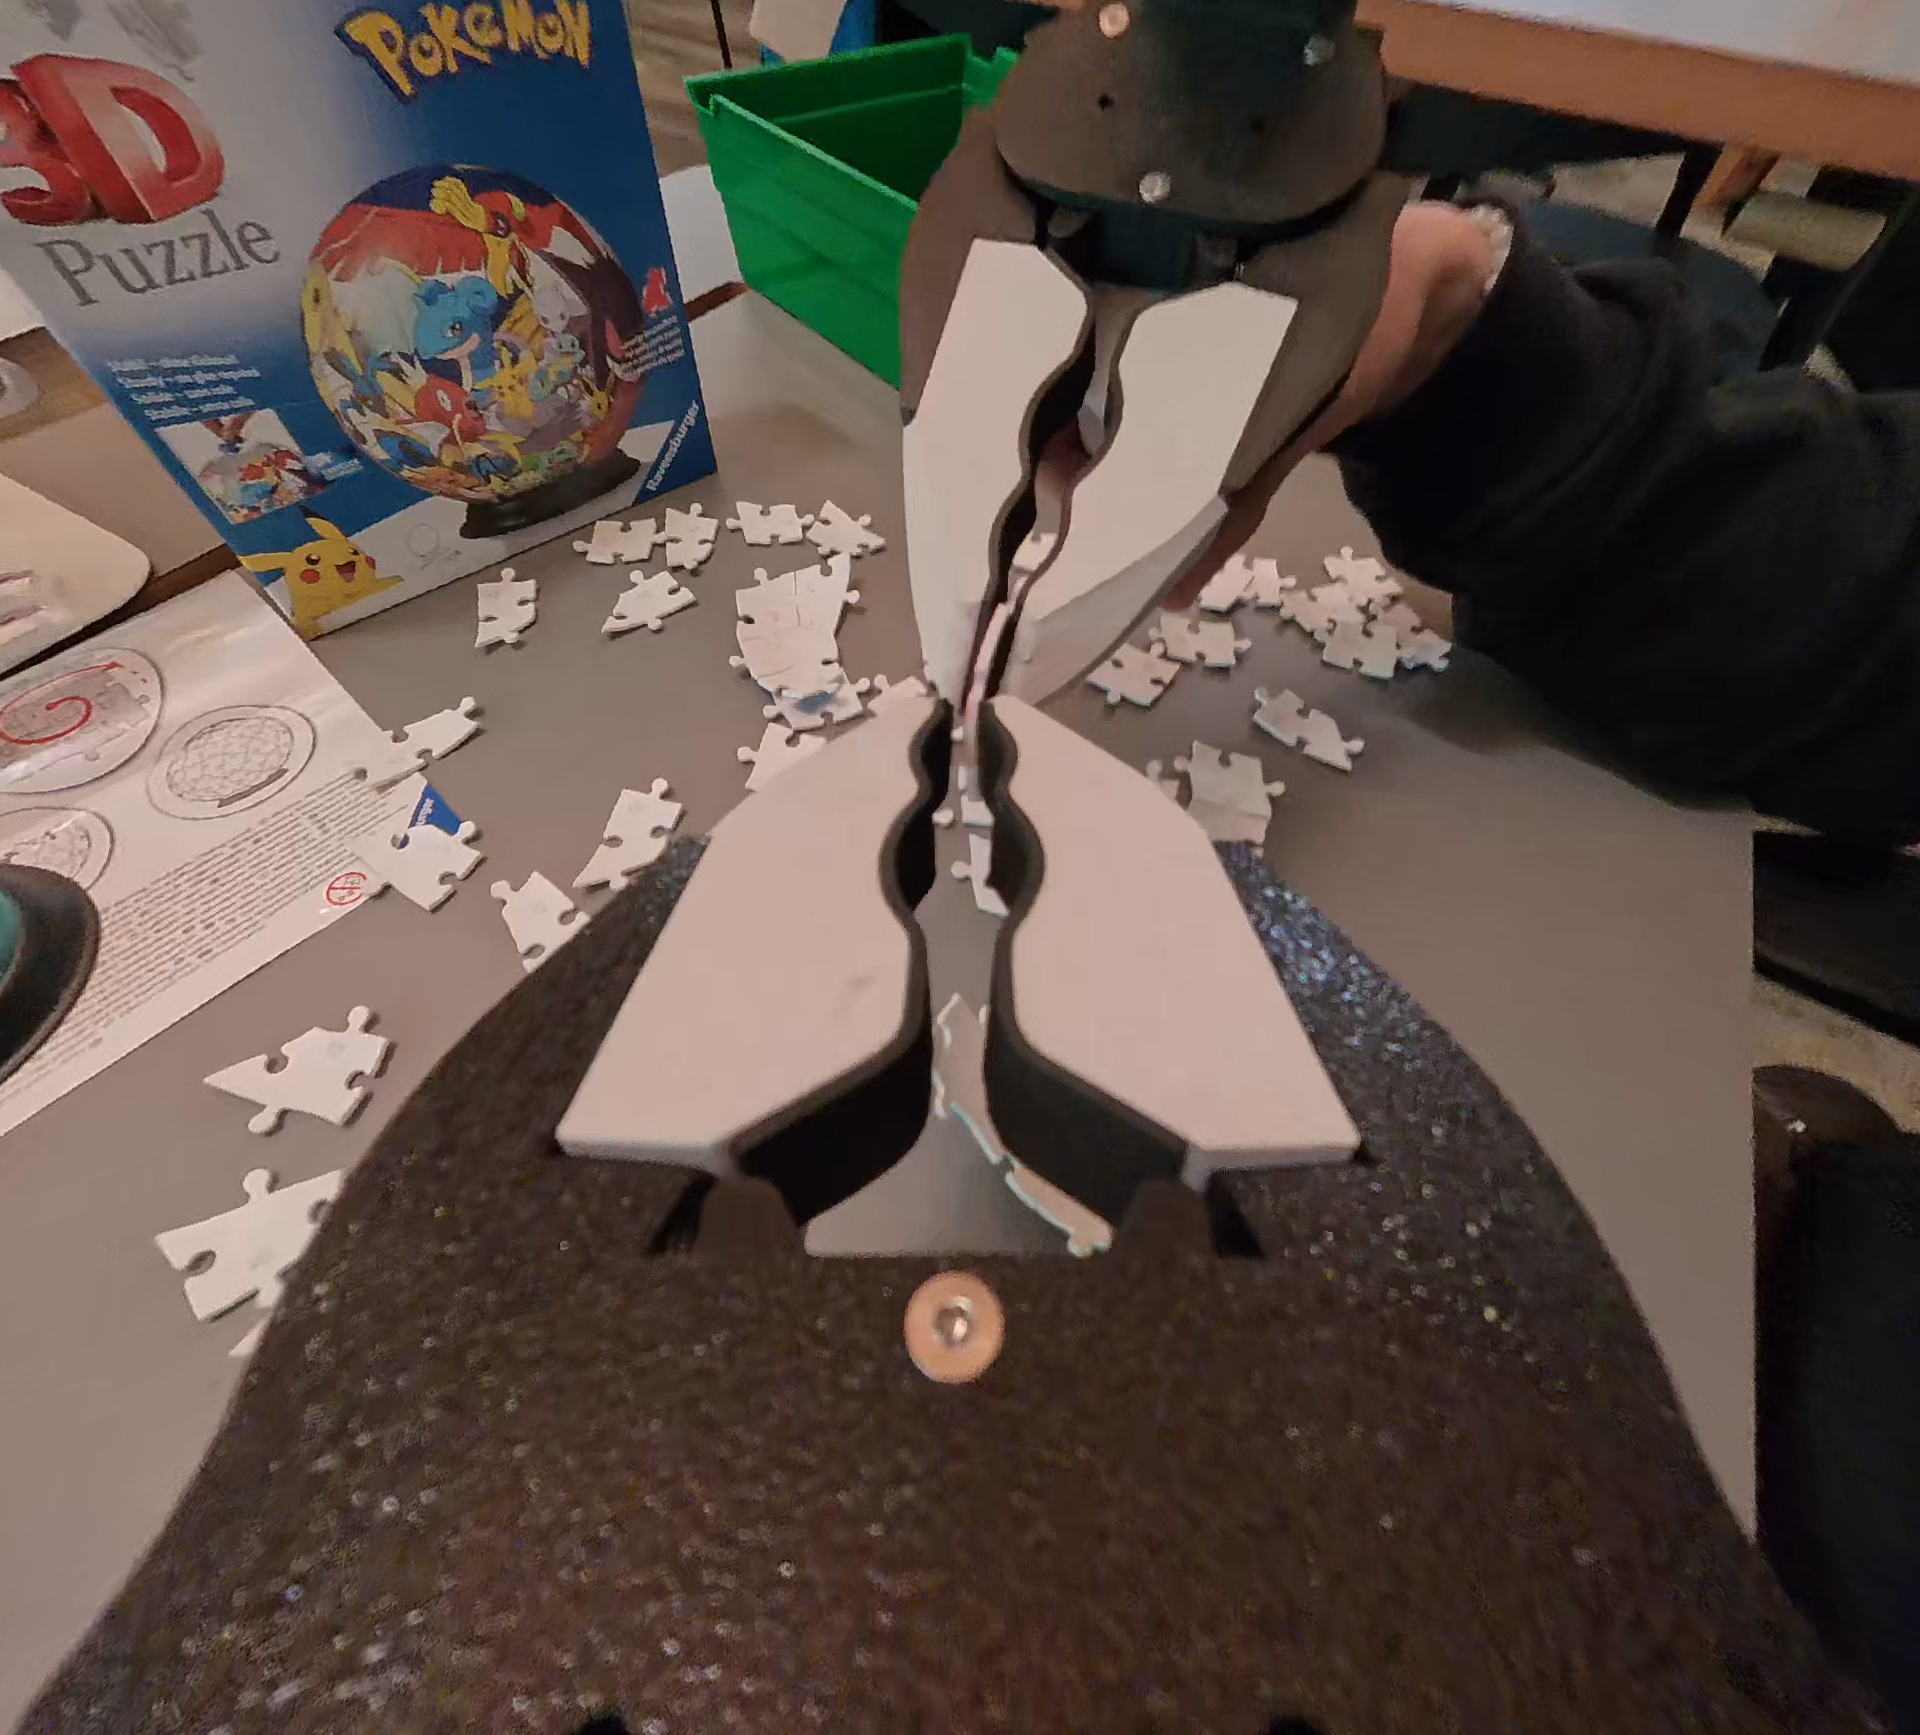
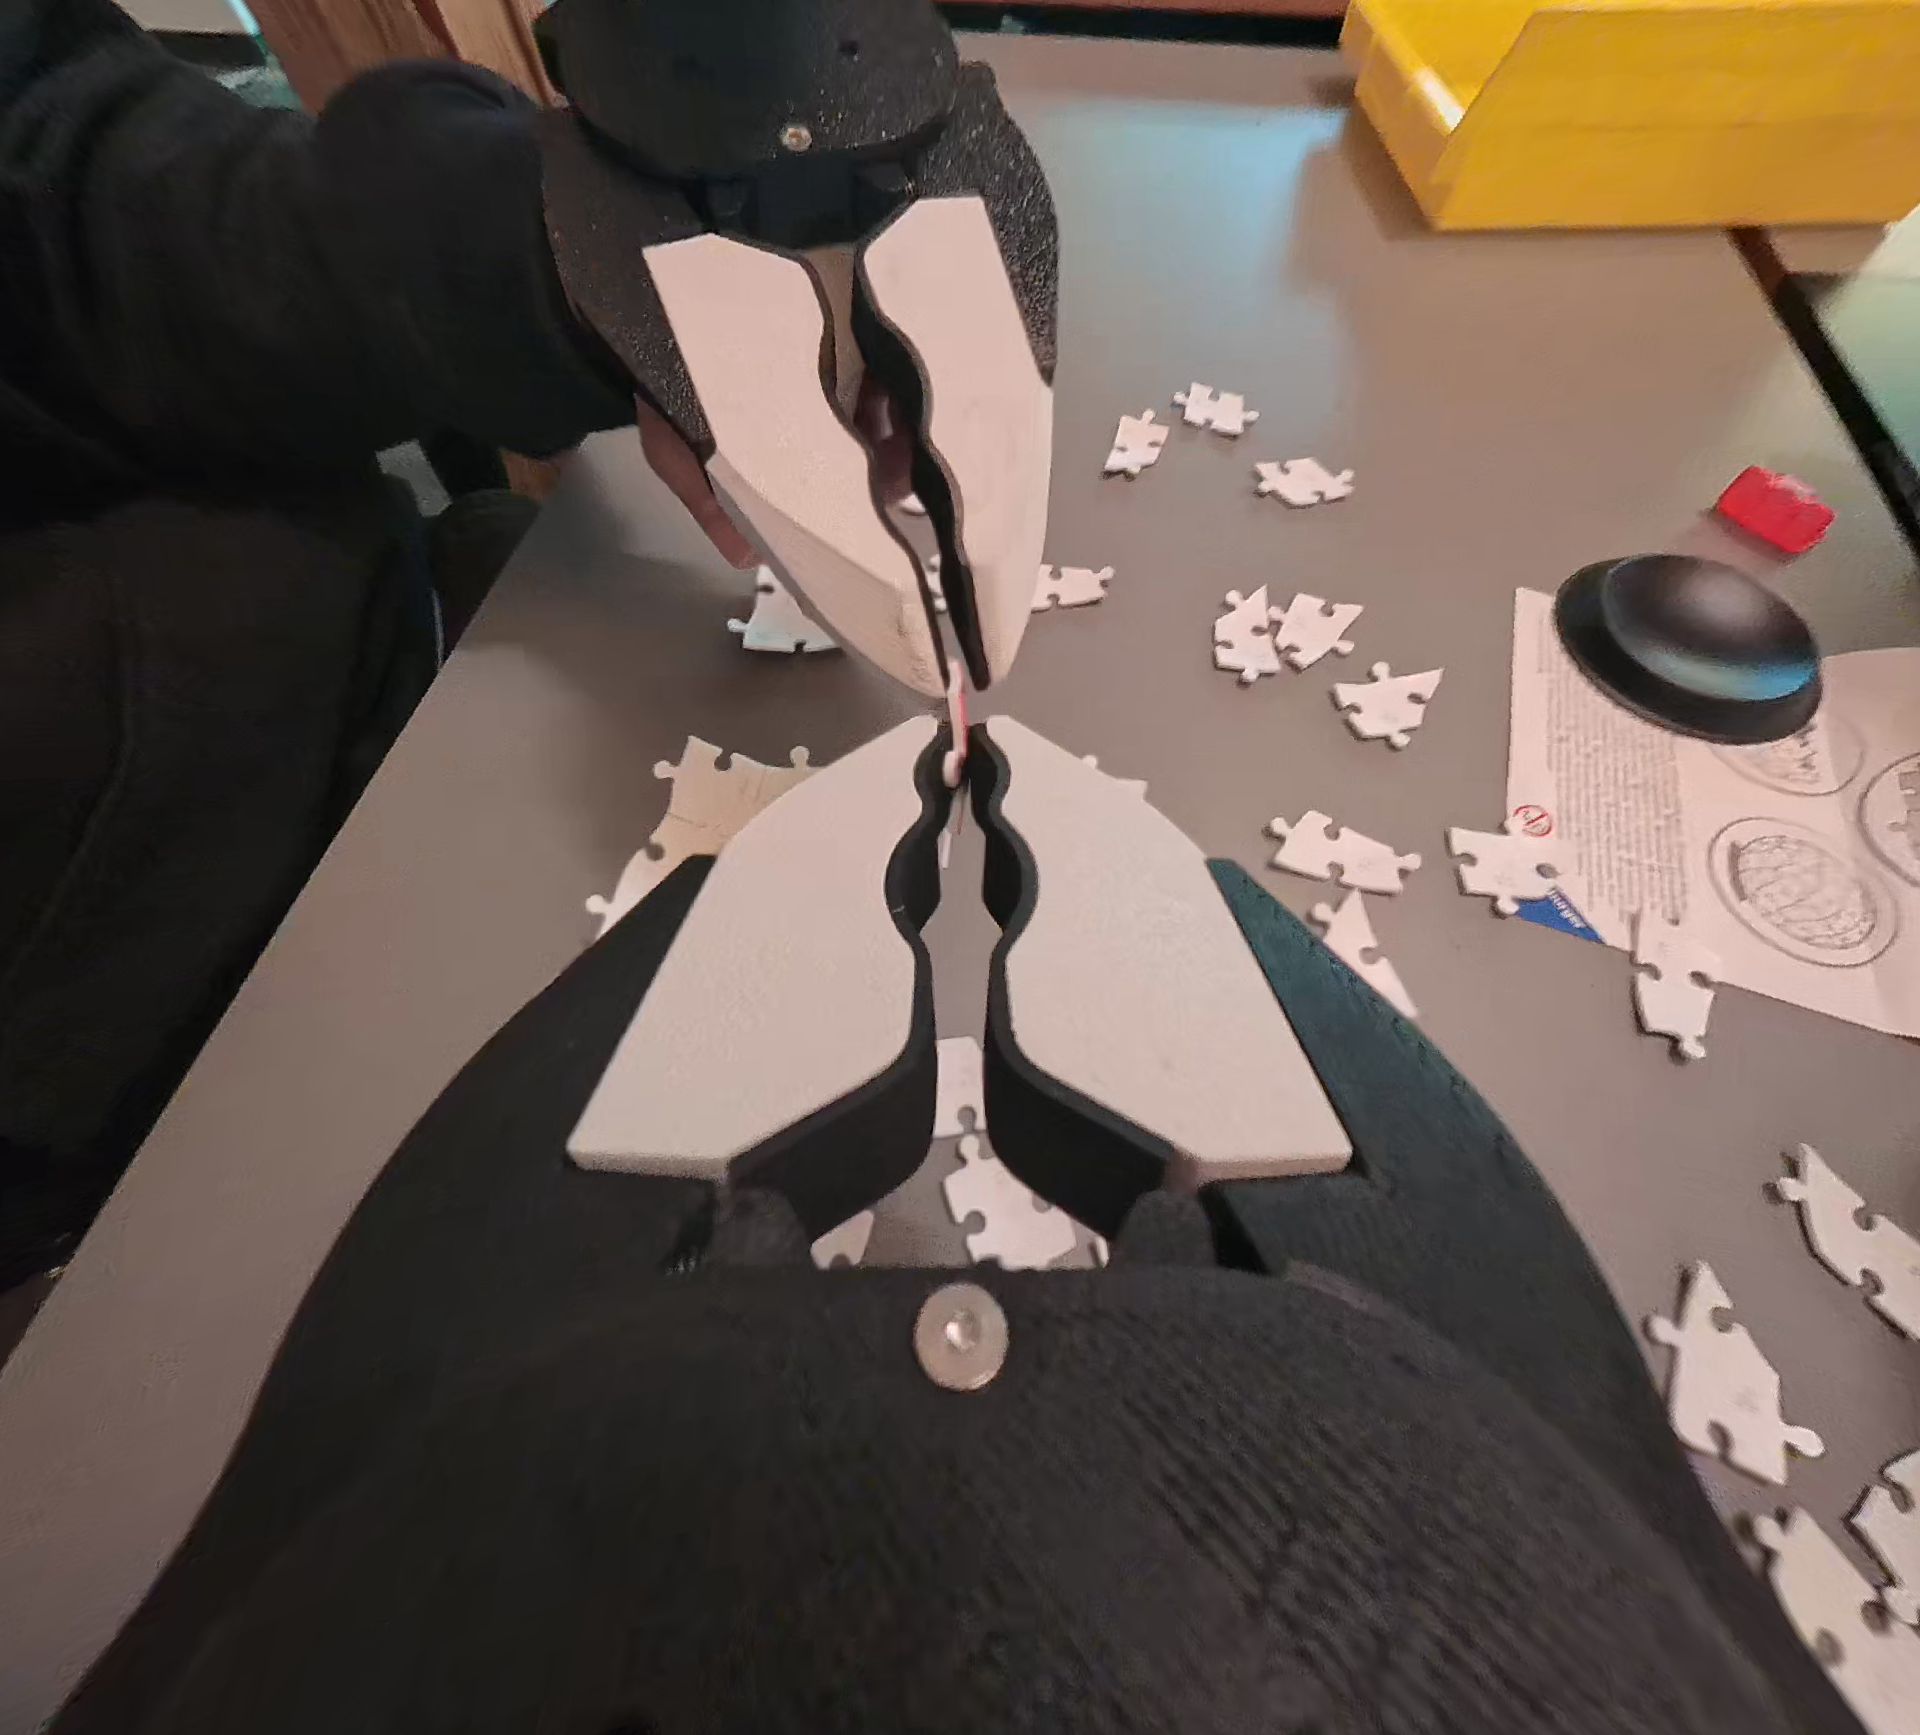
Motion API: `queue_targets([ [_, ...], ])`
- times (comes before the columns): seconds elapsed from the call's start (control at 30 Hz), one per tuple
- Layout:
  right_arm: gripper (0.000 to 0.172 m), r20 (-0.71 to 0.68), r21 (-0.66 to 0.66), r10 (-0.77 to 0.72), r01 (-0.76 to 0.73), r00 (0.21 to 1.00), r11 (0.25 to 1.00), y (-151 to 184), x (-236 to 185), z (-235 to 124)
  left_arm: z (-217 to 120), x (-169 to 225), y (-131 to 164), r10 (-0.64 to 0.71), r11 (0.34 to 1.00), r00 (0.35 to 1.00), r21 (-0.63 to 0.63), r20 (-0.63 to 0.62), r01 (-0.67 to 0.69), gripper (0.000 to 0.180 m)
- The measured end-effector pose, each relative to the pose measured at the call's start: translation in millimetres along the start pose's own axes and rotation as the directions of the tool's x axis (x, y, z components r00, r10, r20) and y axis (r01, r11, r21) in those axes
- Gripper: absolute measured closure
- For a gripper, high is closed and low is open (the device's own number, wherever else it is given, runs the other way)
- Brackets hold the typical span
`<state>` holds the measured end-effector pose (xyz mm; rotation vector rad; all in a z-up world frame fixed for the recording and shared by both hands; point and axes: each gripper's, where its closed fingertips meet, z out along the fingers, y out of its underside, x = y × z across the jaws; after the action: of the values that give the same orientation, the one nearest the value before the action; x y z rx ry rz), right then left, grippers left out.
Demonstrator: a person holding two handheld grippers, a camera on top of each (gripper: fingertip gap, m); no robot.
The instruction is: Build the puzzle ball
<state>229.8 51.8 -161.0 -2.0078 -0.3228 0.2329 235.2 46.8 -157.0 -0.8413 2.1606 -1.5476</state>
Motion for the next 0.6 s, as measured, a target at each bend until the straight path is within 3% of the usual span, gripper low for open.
queue_targets([
  [0.1, 0.169, 0.015, -0.051, -0.009, 0.01, 1.0, 0.999, 6.2, -3.6, 2.7, 2.2, 3.5, 8.5, 0.051, 0.996, 0.999, -0.068, -0.005, -0.051, 0.178],
  [0.37, 0.169, 0.004, -0.106, -0.05, 0.051, 0.999, 0.993, 22.2, -3.0, 10.3, 8.2, 3.8, 27.0, 0.025, 0.987, 1.0, -0.156, -0.002, -0.025, 0.179],
  [0.6, 0.169, 0.073, -0.118, 0.048, -0.039, 0.996, 0.992, 30.0, -4.9, 14.1, 9.7, 3.3, 34.4, -0.008, 0.982, 1.0, -0.189, -0.008, 0.006, 0.179],
])
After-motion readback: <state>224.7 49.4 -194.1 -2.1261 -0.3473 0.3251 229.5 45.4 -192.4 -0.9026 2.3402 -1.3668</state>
